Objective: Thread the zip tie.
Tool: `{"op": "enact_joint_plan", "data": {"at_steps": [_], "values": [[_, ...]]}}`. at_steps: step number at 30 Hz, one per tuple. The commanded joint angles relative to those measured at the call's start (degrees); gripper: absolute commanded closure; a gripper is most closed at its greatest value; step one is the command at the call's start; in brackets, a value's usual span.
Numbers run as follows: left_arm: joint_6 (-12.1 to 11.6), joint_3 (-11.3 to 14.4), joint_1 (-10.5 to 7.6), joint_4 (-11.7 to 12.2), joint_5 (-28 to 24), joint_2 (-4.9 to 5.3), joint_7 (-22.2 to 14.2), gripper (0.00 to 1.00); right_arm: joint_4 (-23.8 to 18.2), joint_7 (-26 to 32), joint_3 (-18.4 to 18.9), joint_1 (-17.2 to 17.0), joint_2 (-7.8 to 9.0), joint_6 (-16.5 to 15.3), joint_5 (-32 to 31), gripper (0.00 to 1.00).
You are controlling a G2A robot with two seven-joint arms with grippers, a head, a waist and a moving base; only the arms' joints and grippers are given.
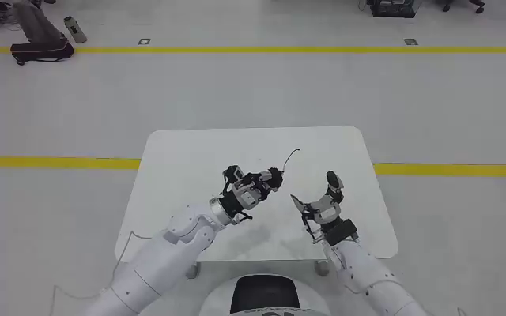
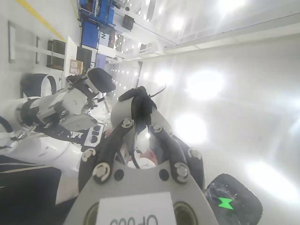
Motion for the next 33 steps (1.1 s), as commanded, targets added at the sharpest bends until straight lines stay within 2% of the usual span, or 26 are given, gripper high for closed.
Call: {"op": "enact_joint_plan", "data": {"at_steps": [1,10,13,17,26,28,30,33], "values": [[-0.6,-0.1,0.15,0.1,0.2,-0.11,0.3,1.00,0.0,-0.5,-0.1,0.3,-0.24,-0.3,0.3,0.00],[-0.9,-0.1,0.23,0.0,0.2,-0.19,0.6,1.00,0.0,-0.7,-0.1,0.3,-0.27,-0.5,0.4,0.00],[-0.5,0.1,0.14,-0.2,0.1,-0.44,0.9,1.00,-1.7,1.8,0.0,0.2,-0.47,0.0,0.4,0.00],[-1.0,0.3,-0.43,0.5,-0.5,-0.87,0.8,1.00,-2.7,2.4,0.0,0.6,-0.90,1.1,0.0,0.00],[-1.9,0.1,-1.31,1.9,-1.2,-1.62,0.2,1.00,-1.4,2.6,-0.1,1.8,-2.01,1.6,0.5,0.00],[-1.9,0.1,-1.31,1.9,-1.3,-1.66,0.2,1.00,-1.0,2.6,-0.2,2.1,-2.28,1.7,0.7,0.09],[-1.9,0.1,-1.31,1.9,-1.3,-1.66,0.2,1.00,-0.7,2.5,-0.3,2.2,-2.51,1.6,0.9,0.26],[-1.9,0.1,-1.31,1.9,-1.3,-1.66,0.2,1.00,-0.2,2.4,-0.5,2.5,-2.89,1.5,1.0,0.37]]}}
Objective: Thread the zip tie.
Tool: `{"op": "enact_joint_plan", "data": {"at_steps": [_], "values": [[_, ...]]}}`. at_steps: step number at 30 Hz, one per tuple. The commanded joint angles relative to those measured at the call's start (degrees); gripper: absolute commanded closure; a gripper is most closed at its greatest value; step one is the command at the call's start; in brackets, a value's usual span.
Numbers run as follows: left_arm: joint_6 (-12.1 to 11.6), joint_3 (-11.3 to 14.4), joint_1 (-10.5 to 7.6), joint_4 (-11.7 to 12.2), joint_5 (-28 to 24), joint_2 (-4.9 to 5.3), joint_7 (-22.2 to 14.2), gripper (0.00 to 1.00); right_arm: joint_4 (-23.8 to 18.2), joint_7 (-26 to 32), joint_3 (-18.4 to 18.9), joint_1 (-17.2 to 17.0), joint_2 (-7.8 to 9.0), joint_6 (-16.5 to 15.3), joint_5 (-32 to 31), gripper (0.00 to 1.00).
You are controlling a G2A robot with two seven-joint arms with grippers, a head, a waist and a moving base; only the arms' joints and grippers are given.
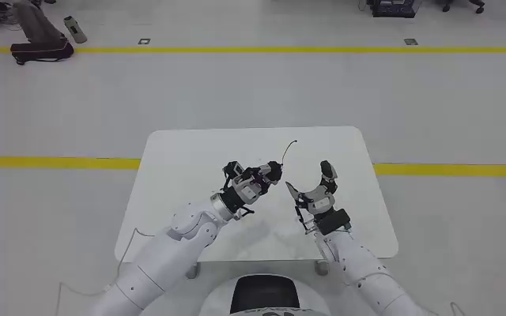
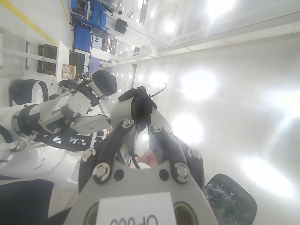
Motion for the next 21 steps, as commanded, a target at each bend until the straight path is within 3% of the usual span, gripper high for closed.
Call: {"op": "enact_joint_plan", "data": {"at_steps": [1,5,21], "values": [[0.0,0.0,0.00,0.0,0.0,0.00,0.0,1.00,0.3,-0.1,-0.1,0.1,-0.21,-0.2,0.1,0.43],[0.0,0.0,0.00,0.0,0.0,0.00,0.0,1.00,0.7,-0.1,-0.6,0.4,-0.72,-0.7,0.0,0.49],[0.0,0.0,0.00,0.0,0.0,0.00,0.0,1.00,2.7,0.2,-2.2,2.2,-2.58,-2.3,-0.7,0.54]]}}
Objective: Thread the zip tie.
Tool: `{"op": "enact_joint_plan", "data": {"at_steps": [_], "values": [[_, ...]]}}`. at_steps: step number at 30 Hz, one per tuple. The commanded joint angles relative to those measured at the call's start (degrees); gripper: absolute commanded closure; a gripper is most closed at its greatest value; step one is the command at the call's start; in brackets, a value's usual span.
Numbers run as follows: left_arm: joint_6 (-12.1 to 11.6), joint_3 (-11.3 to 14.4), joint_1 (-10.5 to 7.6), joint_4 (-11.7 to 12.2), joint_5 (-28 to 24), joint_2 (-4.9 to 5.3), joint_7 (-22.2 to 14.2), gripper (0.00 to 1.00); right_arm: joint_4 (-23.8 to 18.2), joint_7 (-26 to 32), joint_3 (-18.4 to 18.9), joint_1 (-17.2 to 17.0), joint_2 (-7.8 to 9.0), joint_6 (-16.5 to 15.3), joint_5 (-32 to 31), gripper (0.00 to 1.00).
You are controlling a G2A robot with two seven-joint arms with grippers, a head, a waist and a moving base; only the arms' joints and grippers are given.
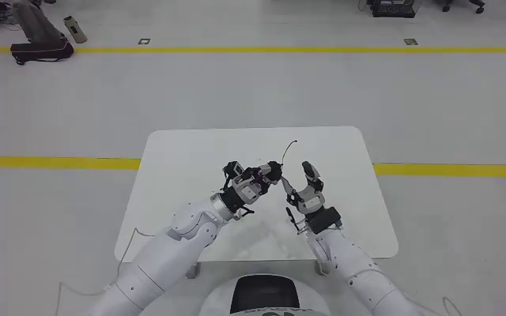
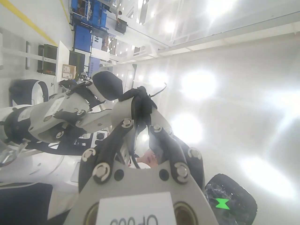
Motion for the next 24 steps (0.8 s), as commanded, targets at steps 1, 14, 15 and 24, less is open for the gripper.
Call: {"op": "enact_joint_plan", "data": {"at_steps": [1,14,15,24], "values": [[0.0,0.0,0.00,0.0,0.0,0.00,0.0,1.00,0.2,0.1,-0.1,0.2,-0.18,-0.1,-0.1,0.54],[0.0,0.0,0.00,0.0,0.0,0.00,0.0,1.00,1.4,-0.3,-0.3,1.2,-1.36,-0.4,-0.5,0.61],[0.0,0.0,0.00,0.0,0.0,0.00,0.0,1.00,1.5,-0.3,-0.3,1.3,-1.46,-0.4,-0.5,0.62],[0.0,0.0,0.00,0.0,0.0,0.00,0.0,1.00,2.0,-0.4,-0.2,1.6,-2.07,-0.7,-1.3,0.69]]}}
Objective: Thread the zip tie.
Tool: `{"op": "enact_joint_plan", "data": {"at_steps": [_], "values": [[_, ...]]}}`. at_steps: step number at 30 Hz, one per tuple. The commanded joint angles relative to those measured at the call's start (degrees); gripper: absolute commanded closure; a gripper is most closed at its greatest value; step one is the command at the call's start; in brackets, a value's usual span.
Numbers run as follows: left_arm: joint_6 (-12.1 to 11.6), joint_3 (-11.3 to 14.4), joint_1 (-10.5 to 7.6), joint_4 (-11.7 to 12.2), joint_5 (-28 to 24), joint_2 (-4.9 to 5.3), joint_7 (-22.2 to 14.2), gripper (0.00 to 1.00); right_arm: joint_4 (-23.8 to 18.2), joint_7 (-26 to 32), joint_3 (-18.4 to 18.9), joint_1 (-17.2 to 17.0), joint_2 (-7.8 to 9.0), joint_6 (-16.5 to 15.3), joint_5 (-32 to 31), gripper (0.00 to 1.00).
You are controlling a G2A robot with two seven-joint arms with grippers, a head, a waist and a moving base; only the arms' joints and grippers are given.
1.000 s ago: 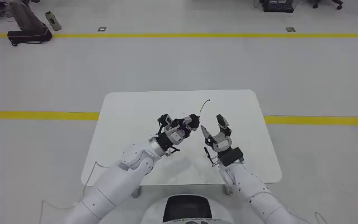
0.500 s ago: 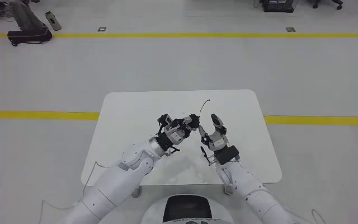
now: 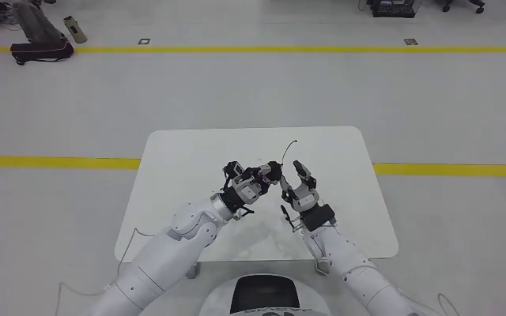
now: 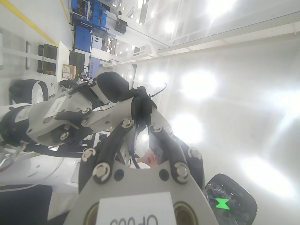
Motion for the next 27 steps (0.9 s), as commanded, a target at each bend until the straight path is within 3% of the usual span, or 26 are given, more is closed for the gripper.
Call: {"op": "enact_joint_plan", "data": {"at_steps": [1,16,27], "values": [[0.0,0.0,0.00,0.0,0.0,0.00,0.0,1.00,0.1,0.0,0.0,0.1,-0.09,-0.1,-0.1,0.69],[0.0,0.0,0.00,0.0,0.0,0.00,0.0,1.00,1.0,0.3,0.4,0.5,-0.96,-0.9,-0.7,0.78],[0.0,0.0,0.00,0.0,0.0,0.00,0.0,1.00,1.7,0.3,0.6,0.9,-1.62,-1.7,-0.5,0.79]]}}
